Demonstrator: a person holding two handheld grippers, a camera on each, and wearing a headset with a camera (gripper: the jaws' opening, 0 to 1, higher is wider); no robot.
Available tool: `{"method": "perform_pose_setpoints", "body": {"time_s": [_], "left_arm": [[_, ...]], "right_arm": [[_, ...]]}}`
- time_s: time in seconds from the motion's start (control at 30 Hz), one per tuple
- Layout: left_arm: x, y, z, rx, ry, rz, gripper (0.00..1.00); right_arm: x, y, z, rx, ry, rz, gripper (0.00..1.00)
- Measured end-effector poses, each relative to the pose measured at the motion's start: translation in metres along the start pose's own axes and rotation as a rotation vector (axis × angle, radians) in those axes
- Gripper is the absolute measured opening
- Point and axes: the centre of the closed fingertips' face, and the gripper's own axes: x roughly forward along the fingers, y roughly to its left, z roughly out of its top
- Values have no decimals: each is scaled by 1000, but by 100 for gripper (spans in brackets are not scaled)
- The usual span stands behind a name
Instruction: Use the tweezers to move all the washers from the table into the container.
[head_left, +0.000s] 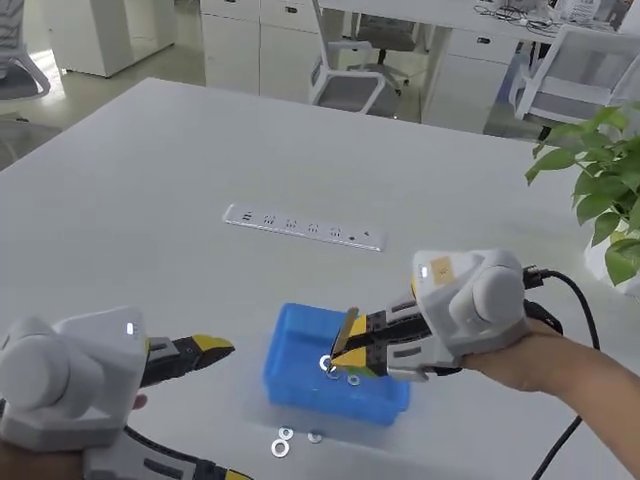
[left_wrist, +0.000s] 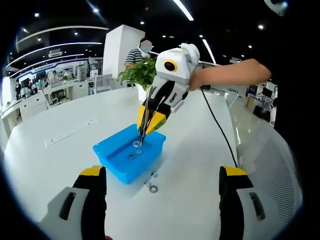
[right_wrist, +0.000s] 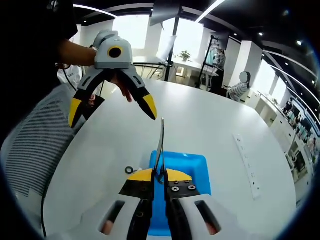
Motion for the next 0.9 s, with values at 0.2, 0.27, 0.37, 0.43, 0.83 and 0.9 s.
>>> {"method": "perform_pose_setpoints", "body": {"time_s": [0.2,0.27,0.37,0.43,0.83,0.9], "left_arm": [[2,3,0,-6,-3,-1,99],[3,4,0,-9,-5,0,99],[4,6,0,-11,-7,2,99],[5,7,-1,-12,-6,3,99],[9,12,0,-21,-5,11,99],[10,12,2,-23,-7,11,99]], "right_arm": [[10,-9,-10,8,8,-4,7],[14,-11,-12,12,10,-3,7],[20,-13,-16,11,11,2,7],[25,-15,-20,10,15,7,7],[44,-22,-35,31,16,12,7],[46,-23,-37,31,17,11,7]]}}
